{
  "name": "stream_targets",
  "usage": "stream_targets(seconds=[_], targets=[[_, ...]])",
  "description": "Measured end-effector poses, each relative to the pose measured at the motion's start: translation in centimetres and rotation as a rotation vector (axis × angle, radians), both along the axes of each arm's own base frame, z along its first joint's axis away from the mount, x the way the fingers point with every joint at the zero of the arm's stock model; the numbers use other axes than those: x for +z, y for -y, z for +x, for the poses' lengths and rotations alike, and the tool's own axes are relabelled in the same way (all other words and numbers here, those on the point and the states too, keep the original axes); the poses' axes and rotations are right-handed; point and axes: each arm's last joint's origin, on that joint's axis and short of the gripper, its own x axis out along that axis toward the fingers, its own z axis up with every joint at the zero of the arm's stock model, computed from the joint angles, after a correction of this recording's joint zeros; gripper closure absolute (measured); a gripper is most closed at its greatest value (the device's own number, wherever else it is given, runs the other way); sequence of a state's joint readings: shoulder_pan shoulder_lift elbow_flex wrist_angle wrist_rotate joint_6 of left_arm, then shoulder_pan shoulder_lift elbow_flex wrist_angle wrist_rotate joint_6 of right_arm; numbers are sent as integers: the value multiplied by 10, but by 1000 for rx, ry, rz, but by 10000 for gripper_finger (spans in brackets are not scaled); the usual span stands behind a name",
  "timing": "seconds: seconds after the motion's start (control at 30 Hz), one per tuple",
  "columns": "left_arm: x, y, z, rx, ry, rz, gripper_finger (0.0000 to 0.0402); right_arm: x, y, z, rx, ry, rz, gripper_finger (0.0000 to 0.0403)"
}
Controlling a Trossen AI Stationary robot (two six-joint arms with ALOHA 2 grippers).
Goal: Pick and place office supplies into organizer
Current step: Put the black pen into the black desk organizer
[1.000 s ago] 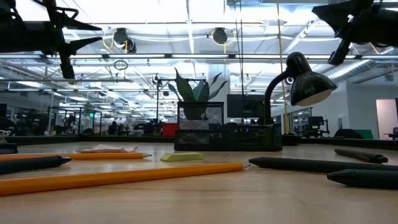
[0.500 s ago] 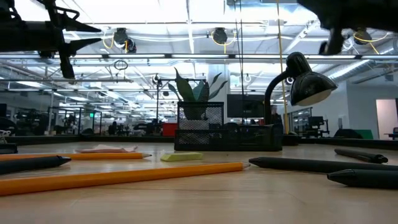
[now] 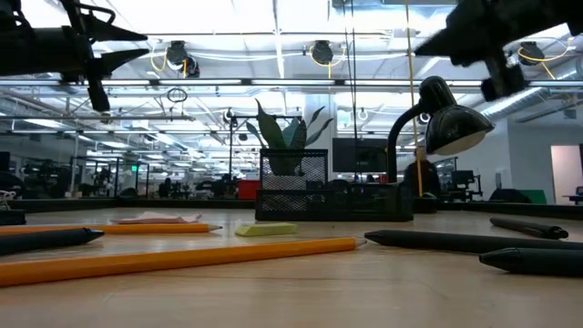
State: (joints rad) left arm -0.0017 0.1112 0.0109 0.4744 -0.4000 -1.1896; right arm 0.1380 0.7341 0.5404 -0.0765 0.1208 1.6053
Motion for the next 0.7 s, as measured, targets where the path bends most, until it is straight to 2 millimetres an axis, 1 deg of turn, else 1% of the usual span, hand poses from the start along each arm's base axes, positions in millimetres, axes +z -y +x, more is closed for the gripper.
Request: stream_targets(seconds=[0.17,0.23,0.3,0.37,0.43,0.5,0.57,0.63,0.7], targets=[[0,1,0,-18,-12,27,316,-20,-10,-1,88,-221,203,402],[0,1,1,-24,-20,45,316,-21,-13,-1,80,-235,240,402],[-1,1,1,-32,-23,50,316,-16,-14,1,40,-211,220,402],[-1,2,1,-46,-26,58,316,-2,-13,7,-12,-137,147,403],[-2,2,2,-62,-42,64,316,23,-11,16,-51,-45,43,403],[-3,2,2,-68,-52,64,316,46,-8,22,-59,-16,-64,403],[-4,2,2,-69,-58,59,316,59,-7,24,-57,-85,-155,403],[-5,2,3,-69,-64,55,316,70,-6,24,-53,-181,-197,403],[-4,2,2,-69,-61,52,316,84,-8,24,-50,-241,-220,403]])
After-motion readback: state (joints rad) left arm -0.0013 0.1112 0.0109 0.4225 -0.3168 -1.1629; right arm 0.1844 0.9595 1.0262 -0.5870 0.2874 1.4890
